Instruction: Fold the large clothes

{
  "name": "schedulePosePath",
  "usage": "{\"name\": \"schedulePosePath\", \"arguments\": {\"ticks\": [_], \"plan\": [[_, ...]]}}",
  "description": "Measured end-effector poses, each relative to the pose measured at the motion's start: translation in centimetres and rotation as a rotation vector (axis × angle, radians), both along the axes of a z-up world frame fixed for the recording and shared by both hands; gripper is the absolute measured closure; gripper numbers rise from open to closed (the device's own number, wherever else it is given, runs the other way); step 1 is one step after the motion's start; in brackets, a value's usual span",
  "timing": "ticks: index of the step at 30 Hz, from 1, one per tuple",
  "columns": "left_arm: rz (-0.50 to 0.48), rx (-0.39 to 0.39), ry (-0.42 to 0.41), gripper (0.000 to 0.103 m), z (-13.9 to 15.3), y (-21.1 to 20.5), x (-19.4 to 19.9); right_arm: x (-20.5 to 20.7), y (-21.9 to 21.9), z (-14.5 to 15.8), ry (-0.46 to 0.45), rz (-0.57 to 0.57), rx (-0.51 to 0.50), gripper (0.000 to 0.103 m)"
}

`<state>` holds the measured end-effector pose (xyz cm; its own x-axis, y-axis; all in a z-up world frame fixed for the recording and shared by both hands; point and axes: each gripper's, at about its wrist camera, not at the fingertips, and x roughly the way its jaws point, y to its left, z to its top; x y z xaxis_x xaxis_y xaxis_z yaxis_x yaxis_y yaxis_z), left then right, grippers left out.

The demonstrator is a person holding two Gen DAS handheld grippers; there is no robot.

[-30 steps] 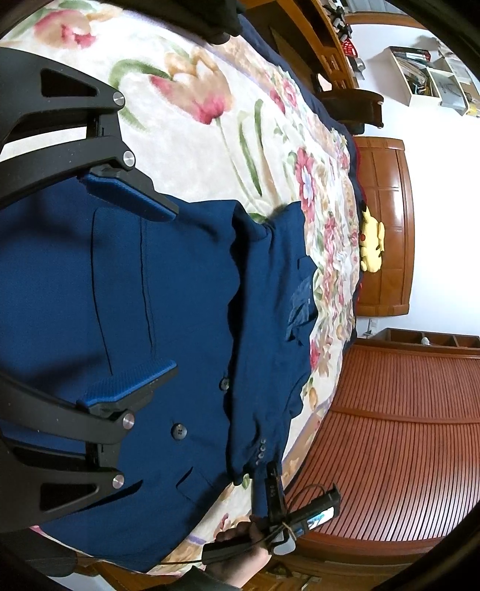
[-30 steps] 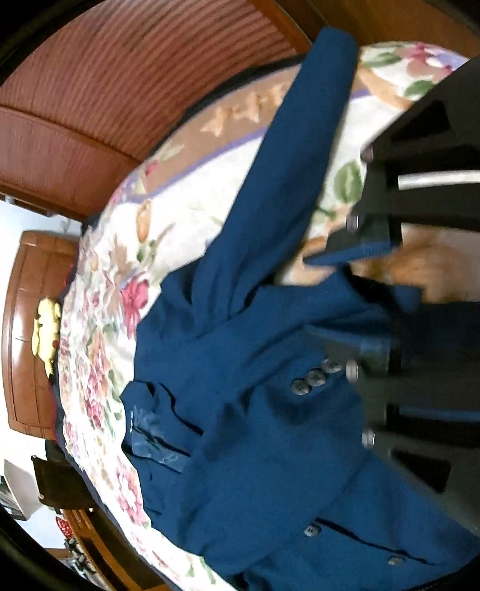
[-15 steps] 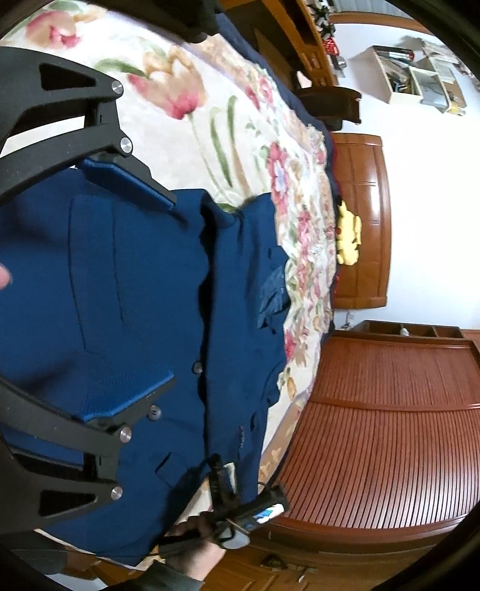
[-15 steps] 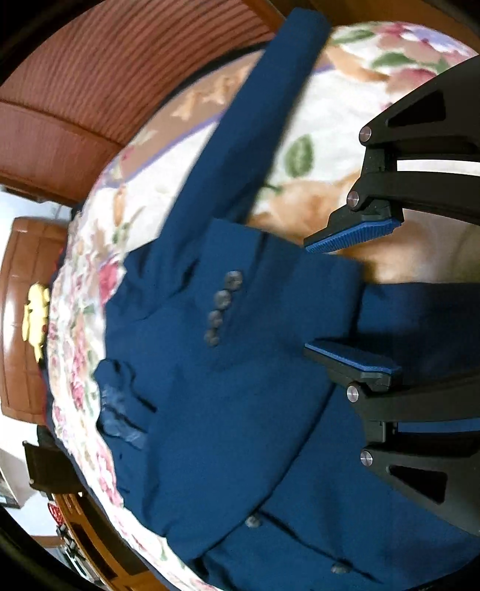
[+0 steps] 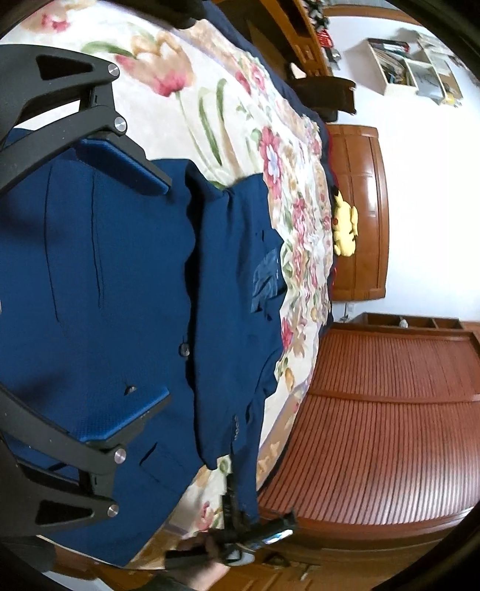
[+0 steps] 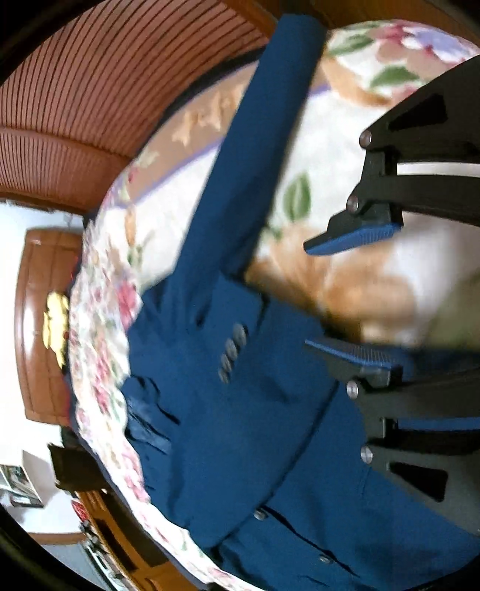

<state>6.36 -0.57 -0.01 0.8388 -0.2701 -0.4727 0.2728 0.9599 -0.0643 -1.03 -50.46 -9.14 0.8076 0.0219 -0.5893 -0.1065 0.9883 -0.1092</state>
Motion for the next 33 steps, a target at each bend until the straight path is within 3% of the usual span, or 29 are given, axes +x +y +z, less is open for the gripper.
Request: {"name": "schedulePosePath", "arguments": {"ticks": [3,18,23,33], "plan": [[-0.018,0.022,-0.003,0.001,0.1,-0.9,-0.3,-0.3,-3.4,0.5,-0.034,-0.070,-0.002,0.044],[-0.102,0.023,0.024,0.001,0.1,-2.7,-1.0,0.0,-20.4,0.0,-0.054,-0.439,0.022,0.044],[-0.108,0.034,0.051,0.001,-0.7,-2.8,-0.9,1.3,-23.8,-0.3,-0.063,-0.519,0.066,0.044],[-0.113,0.061,0.062,0.001,-1.0,-3.3,-0.9,2.2,-26.4,-0.2,-0.088,-0.631,0.144,0.044]]}}
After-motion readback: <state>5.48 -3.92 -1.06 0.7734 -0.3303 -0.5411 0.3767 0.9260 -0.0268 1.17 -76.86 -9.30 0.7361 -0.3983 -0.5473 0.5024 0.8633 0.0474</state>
